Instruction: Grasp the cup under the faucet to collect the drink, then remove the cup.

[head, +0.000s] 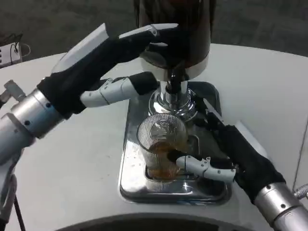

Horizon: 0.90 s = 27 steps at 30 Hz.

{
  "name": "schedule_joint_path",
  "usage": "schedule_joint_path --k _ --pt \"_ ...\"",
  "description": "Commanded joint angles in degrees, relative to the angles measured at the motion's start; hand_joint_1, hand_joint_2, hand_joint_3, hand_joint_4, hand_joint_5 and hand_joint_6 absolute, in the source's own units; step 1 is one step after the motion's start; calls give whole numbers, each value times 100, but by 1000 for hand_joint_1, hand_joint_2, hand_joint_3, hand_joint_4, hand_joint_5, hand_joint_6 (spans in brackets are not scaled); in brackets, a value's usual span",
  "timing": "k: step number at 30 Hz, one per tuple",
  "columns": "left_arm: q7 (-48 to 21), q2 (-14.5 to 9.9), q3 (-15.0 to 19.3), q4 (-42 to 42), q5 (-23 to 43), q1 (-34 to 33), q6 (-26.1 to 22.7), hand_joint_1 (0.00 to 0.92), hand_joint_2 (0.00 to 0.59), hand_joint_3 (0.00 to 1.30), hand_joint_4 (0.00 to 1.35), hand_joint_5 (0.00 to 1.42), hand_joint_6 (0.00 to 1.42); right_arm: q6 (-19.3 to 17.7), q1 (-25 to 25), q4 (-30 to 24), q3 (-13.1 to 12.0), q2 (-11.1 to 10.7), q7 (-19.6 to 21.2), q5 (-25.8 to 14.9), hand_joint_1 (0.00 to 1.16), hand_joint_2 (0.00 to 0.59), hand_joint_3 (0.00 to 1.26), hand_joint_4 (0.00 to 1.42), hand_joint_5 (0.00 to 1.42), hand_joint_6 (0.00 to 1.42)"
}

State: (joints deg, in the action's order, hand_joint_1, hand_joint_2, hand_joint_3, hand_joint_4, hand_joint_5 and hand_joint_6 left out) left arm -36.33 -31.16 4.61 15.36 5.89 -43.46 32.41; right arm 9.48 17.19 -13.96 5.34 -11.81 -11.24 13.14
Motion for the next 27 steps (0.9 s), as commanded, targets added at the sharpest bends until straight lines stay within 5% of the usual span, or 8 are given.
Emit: schedule_joint_path --k 1,13,27 --pt "162 -183 290 -259 98 373 -181 0 92 252 232 331 415 -106 -112 -118 9 -10 3 -68 748 239 0 12 97 77" --pt "488 -705 924 -349 -155 1531 -363 0 97 262 241 337 422 -163 -198 1 153 104 168 34 748 239 0 12 97 77" --pt "878 -885 1124 -125 -476 2387 -378 0 92 243 224 319 409 -385 -137 425 396 350 552 233 784 216 0 14 108 81"
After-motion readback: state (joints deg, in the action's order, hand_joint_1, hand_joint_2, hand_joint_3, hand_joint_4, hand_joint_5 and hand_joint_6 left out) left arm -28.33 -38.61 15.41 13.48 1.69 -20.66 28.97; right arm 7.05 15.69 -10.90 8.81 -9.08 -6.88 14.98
